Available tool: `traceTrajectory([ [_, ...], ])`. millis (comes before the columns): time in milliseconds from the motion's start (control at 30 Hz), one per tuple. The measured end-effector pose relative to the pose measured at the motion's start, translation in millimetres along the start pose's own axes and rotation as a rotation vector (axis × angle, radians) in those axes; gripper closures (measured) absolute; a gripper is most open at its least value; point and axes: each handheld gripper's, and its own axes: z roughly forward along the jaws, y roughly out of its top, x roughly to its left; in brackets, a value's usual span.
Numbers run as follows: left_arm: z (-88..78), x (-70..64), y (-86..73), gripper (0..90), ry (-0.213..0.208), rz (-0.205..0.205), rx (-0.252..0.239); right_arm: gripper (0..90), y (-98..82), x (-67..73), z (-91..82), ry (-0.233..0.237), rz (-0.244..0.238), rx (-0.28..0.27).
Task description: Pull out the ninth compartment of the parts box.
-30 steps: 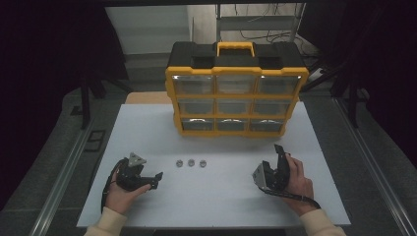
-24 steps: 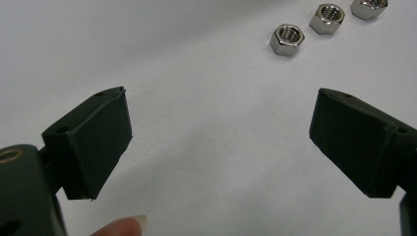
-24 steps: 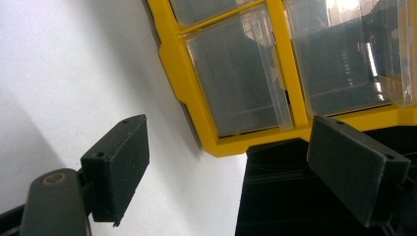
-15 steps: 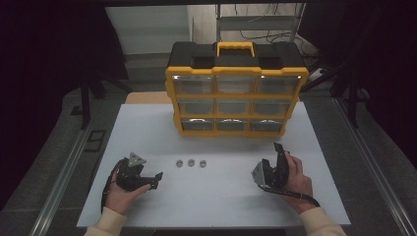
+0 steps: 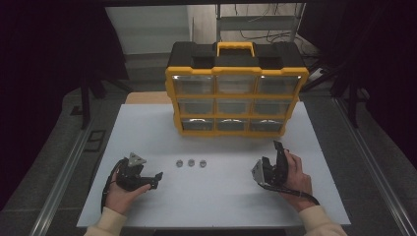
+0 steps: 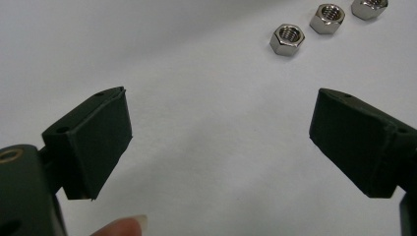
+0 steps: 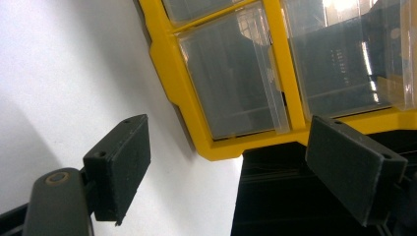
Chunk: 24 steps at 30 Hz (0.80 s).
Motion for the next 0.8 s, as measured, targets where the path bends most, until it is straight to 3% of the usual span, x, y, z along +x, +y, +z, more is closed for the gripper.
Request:
traceTrajectory([
  [800, -0.1, 0.2, -0.1, 9.0, 0.001, 0.0, 0.0, 18.7, 2.1, -1.7, 9.9, -0.012, 0.004, 0.004],
])
